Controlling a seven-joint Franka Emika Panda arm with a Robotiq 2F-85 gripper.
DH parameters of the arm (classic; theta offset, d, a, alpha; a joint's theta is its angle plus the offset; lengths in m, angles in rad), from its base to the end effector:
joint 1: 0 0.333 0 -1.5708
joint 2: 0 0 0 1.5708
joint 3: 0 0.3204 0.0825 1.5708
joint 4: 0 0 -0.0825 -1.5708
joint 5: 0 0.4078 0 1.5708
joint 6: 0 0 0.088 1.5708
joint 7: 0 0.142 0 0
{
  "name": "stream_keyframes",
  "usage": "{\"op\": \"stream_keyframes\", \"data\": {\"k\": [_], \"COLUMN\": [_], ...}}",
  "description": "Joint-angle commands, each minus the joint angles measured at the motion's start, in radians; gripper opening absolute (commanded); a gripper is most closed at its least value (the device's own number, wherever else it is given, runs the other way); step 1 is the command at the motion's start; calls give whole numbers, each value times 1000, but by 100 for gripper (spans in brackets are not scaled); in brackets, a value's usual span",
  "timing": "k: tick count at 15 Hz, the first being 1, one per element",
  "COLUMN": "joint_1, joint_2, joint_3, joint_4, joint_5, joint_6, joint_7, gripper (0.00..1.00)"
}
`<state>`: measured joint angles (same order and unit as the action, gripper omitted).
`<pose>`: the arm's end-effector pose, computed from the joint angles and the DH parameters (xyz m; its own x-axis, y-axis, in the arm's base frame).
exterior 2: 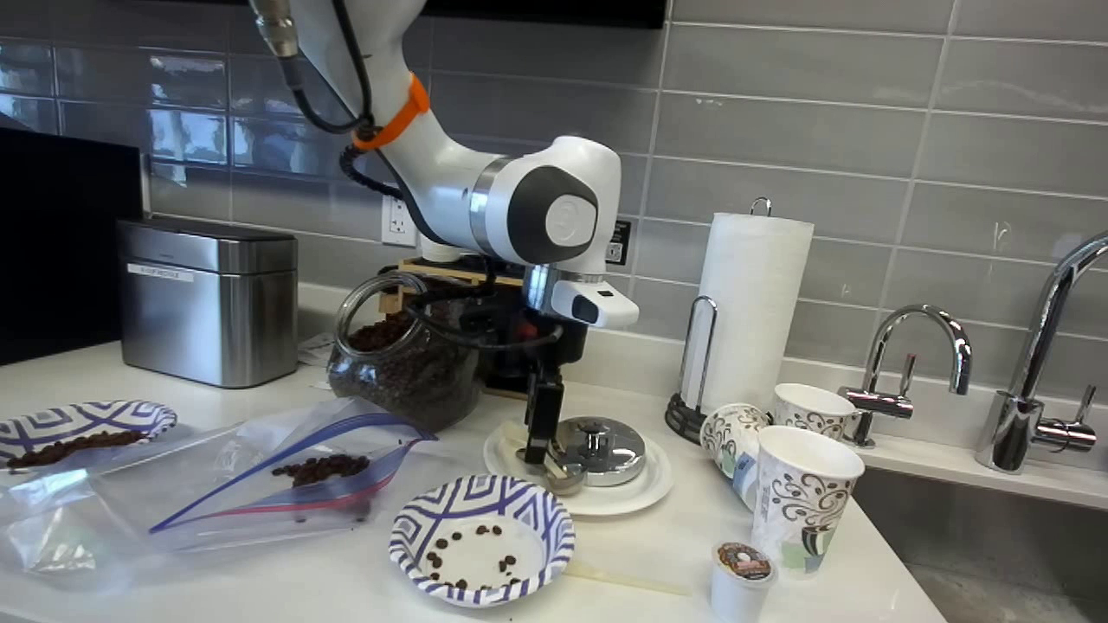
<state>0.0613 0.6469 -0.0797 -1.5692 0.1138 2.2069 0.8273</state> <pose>0.7215 -0.0002 0.2180 0.6233 -0.7811 -0.0368 -0.7820 -0.6228 -0.0236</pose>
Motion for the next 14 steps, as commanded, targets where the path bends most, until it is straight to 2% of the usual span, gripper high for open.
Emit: {"op": "stream_keyframes", "data": {"k": [1, 14], "joint_1": [17, 10], "joint_2": [13, 12], "joint_3": [-13, -20], "joint_4": [24, 25], "joint_5": [-17, -7], "joint_6": [-40, -47], "joint_7": [21, 44], "gripper": [94, 94]}}
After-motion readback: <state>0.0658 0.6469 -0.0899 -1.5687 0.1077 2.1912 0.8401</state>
